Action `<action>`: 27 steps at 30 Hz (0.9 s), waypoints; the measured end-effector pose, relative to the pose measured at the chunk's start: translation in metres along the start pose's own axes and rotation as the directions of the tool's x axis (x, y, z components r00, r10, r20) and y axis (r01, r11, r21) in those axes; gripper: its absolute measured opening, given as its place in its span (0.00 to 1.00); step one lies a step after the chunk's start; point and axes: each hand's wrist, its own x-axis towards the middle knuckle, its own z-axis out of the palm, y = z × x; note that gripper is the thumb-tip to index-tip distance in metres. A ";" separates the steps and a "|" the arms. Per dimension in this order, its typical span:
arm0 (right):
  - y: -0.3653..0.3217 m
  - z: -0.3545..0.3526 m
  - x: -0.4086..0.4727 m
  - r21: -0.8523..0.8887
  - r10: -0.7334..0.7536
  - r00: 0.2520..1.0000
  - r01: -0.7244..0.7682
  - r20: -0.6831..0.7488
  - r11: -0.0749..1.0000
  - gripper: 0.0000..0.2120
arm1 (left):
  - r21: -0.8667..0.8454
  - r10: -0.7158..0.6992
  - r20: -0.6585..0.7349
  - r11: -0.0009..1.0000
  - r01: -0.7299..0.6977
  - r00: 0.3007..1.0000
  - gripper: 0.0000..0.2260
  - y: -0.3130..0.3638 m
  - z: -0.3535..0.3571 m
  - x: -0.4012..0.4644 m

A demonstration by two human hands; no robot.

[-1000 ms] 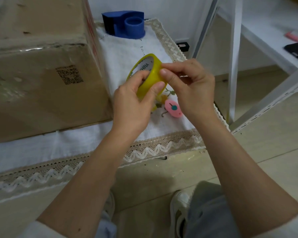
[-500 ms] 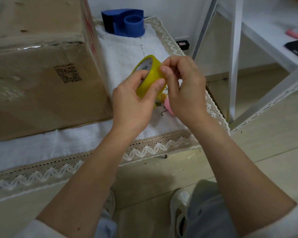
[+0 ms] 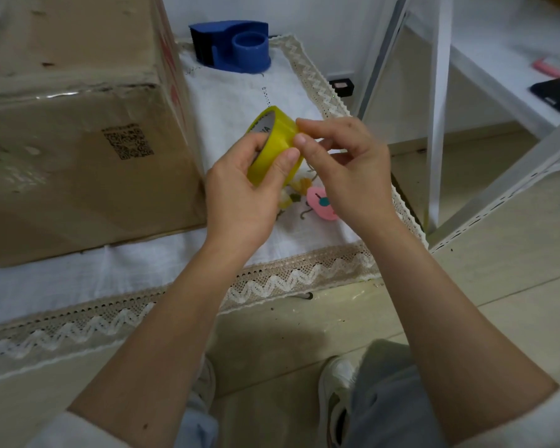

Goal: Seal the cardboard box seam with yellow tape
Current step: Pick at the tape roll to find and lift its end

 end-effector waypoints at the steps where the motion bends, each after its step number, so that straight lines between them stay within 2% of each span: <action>1: 0.000 0.000 0.001 0.023 -0.002 1.000 0.002 -0.013 1.000 0.07 | 0.008 0.005 -0.002 1.000 -0.005 1.000 0.05 0.000 0.000 0.000; 5: 0.000 0.000 0.002 0.077 0.022 0.999 -0.019 -0.034 0.997 0.04 | 0.035 0.011 -0.003 0.999 -0.011 1.000 0.08 -0.003 -0.001 0.000; 11: 0.004 0.001 0.002 0.046 0.009 1.000 -0.008 -0.019 0.999 0.02 | 0.051 0.018 -0.011 0.999 -0.017 1.000 0.08 -0.004 0.000 -0.001; 13: 0.005 0.001 0.002 -0.006 -0.006 1.000 0.006 -0.003 1.000 0.00 | 0.059 0.020 -0.009 0.998 -0.019 1.000 0.08 -0.004 0.001 -0.002; 16: 0.005 0.003 0.000 -0.164 -0.114 0.994 0.111 -0.004 0.980 0.01 | 0.061 0.010 -0.011 0.998 -0.010 1.000 0.08 -0.005 0.001 -0.003; 18: 0.005 0.004 0.000 -0.200 -0.163 0.987 0.157 -0.012 0.967 0.02 | 0.043 0.005 -0.014 0.999 -0.005 1.000 0.07 -0.004 0.002 -0.002; 22: 0.002 0.004 0.000 -0.061 -0.133 0.991 0.132 -0.013 0.989 0.03 | -0.088 -0.033 -0.006 0.996 0.032 0.999 0.02 0.000 0.001 0.000; 25: -0.004 0.003 -0.001 0.139 -0.059 0.998 0.056 0.018 0.989 0.14 | -0.090 -0.013 -0.019 0.996 0.011 1.000 0.03 0.001 -0.002 0.004; 27: -0.006 0.003 0.001 0.127 -0.037 0.999 0.034 0.023 0.991 0.17 | -0.087 0.003 -0.021 0.996 -0.005 1.000 0.02 0.003 -0.003 0.004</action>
